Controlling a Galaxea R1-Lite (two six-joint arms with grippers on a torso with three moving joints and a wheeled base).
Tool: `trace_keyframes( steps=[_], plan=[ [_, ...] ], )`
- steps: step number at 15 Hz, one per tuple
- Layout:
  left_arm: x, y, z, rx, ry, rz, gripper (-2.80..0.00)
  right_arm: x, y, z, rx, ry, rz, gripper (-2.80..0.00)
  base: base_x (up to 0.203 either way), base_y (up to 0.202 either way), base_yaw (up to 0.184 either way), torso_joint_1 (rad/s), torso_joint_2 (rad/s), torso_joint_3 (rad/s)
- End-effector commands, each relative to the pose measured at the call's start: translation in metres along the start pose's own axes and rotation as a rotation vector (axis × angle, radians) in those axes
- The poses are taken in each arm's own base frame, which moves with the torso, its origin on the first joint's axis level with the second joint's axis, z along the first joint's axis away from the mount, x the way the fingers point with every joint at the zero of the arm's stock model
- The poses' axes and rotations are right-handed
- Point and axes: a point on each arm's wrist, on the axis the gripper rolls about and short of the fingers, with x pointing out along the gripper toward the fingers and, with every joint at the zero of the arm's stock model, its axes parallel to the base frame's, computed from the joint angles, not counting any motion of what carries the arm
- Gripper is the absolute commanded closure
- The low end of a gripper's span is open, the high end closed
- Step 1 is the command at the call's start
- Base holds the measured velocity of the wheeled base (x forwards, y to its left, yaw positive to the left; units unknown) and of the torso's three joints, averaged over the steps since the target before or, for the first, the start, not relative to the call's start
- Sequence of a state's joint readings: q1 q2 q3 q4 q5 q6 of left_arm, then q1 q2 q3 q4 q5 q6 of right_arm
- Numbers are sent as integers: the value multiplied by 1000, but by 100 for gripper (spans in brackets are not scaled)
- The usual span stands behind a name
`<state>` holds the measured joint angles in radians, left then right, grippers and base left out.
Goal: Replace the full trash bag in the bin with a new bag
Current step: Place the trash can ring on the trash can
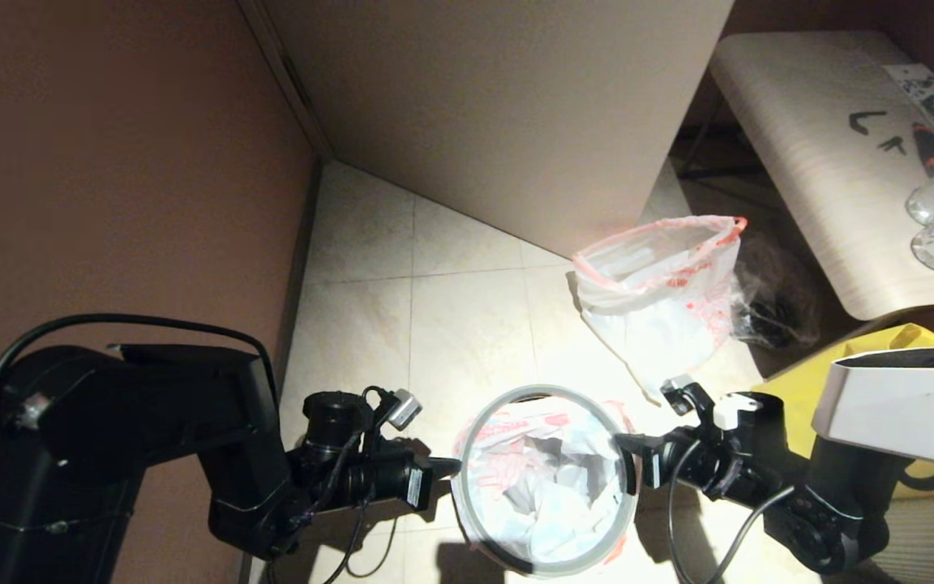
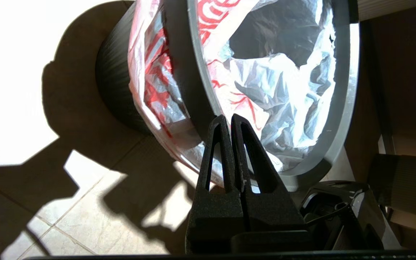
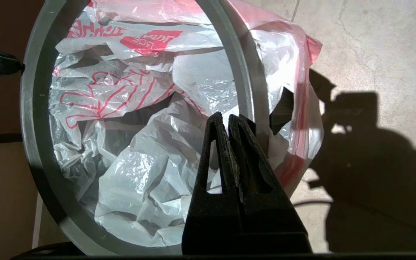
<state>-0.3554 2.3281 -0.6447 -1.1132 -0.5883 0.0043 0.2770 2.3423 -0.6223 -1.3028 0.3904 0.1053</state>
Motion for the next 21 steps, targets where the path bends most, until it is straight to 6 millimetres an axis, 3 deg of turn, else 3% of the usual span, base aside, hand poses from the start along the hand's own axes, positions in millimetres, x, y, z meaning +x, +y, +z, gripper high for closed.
trace_keyframes(
  steps=[1,10,14,16,18,21],
  plan=[
    [1,1,-1,0,0,-3,0,1,-2,-2,2,1,1,0,0,0,0,0,0,0],
    [3,2,-3,2,2,20,0,15,-10,-18,3,5,-2,0,0,0,0,0,0,0],
    [-4,9,2,0,-22,42,0,2,9,-5,-34,-45,29,0,0,0,0,0,0,0],
    [-16,13,11,-2,-55,8,0,-8,25,3,-58,-71,58,0,0,0,0,0,0,0],
    [-28,20,17,-24,-84,-41,0,-10,27,6,-63,-81,60,0,0,0,0,0,0,0],
    [-17,1,14,-30,-54,-93,0,-6,17,-3,-47,-60,41,0,0,0,0,0,0,0]
  ],
)
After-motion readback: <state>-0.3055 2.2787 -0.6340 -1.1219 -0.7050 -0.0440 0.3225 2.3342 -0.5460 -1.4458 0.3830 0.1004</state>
